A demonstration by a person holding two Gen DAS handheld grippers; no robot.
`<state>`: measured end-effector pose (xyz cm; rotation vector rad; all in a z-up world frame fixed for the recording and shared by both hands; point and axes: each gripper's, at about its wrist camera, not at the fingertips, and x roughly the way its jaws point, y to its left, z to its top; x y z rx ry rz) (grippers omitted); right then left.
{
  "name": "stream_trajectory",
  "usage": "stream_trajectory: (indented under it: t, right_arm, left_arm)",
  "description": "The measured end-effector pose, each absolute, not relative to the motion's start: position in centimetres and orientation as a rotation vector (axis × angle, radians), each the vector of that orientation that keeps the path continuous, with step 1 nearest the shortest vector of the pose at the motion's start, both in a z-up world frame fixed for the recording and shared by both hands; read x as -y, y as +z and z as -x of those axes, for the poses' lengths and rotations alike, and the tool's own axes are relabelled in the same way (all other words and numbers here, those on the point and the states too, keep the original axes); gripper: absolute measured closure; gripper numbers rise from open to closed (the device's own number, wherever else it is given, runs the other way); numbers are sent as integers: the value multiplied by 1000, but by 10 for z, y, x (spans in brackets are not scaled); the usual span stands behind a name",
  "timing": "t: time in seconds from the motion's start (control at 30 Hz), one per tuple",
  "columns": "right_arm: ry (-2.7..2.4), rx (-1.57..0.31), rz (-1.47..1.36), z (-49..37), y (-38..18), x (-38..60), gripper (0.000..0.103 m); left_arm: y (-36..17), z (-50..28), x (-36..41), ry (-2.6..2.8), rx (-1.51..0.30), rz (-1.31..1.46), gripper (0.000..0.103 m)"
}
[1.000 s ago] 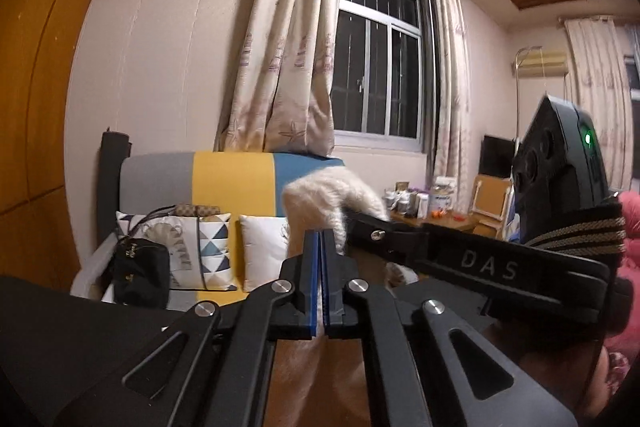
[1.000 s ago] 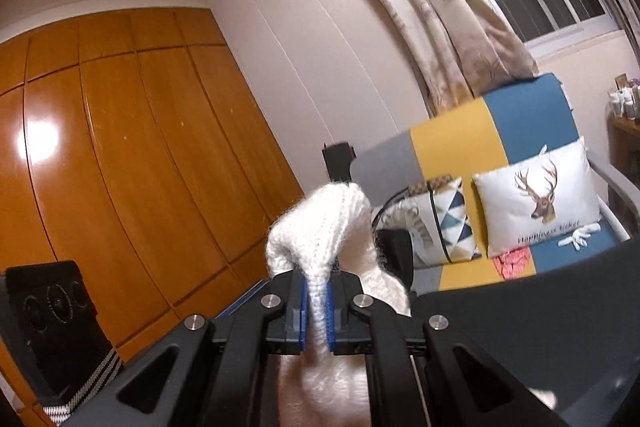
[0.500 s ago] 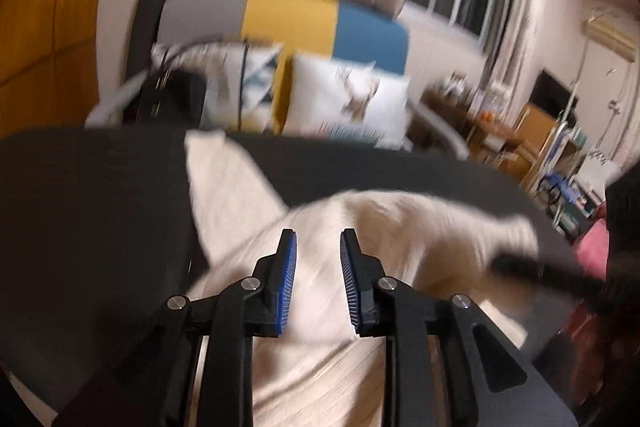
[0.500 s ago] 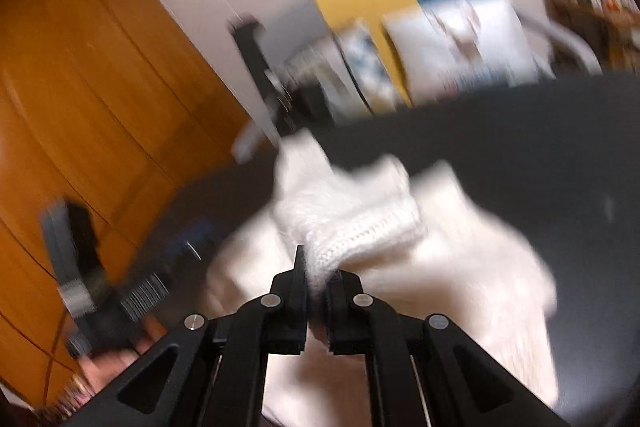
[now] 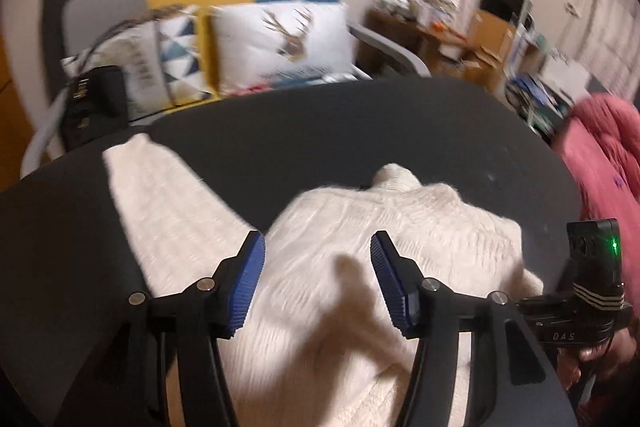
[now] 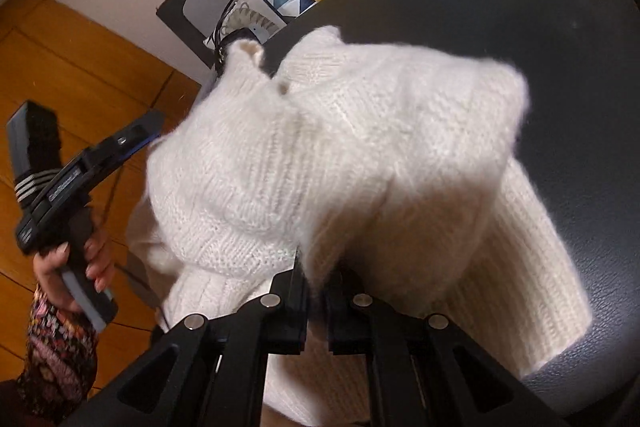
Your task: Fold clothes
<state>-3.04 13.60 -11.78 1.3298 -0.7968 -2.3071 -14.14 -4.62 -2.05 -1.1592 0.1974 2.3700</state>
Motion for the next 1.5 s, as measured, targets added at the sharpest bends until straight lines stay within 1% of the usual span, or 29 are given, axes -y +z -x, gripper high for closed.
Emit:
stream_trajectory:
  t: [0.1,0.23,0.27,0.3,0.4,0.43,0.53,0.6,0.63,0.7,0.73,0.8,0.93,1.03,1.1,1.3,1.5]
  right_arm:
    - [-2292,813,-1326,26,-119,-140,98]
    - [-2271,835,-1322,20,-121,-145,98]
    - [-2266,841,-1321,18,-122,-146,98]
    - [-2261,846,-1320,17,-122,-148,98]
    - [-2245,863,-1316,12,-124,-152,98]
    - [-2244,862,-1317,11,-124,-153,98]
    - [-2248,863,-1320,14,-121,-155,98]
    - [-2248,867,-1321,12,-121,-157,98]
    - [-2248,869,-1322,11,-121,-157,98]
    - [-2247,872,-1324,13,-120,-157,98]
    - [-2247,875,-1326,17,-119,-155,98]
    - [-2249,878,-1327,17,-118,-155,98]
    - [-2256,880,-1330,16,-117,-156,98]
    - [-2276,882,-1322,16,-114,-154,98]
    - [-2303,856,-1312,16,-109,-153,98]
    - [-2392,920,-1145,22,-71,-164,98]
    - [-2476,927,-905,45,0,-169,98]
  left_arm:
    - [-37,166,34,2190,-182,1333,45]
    - [-63,174,26,2142,-272,1439,44]
    - [-68,173,26,2136,-271,1455,41]
    - [-72,173,25,2147,-274,1465,36]
    - [-78,162,20,2216,-360,1399,25]
    - [-80,160,19,2225,-373,1389,24]
    - [-89,154,19,2238,-306,1392,25]
    - [-93,146,20,2257,-278,1363,35]
    - [-93,143,19,2262,-279,1346,38]
    - [-90,133,20,2272,-261,1308,59]
    - [-87,128,22,2282,-248,1293,63]
    - [-81,120,27,2301,-224,1267,75]
    - [-65,110,32,2360,-147,1202,82]
    - [-48,103,41,2411,-29,1118,85]
    - [-36,100,47,2435,35,1061,92]
    - [9,80,70,2491,217,871,93]
    - [47,59,85,2493,387,686,93]
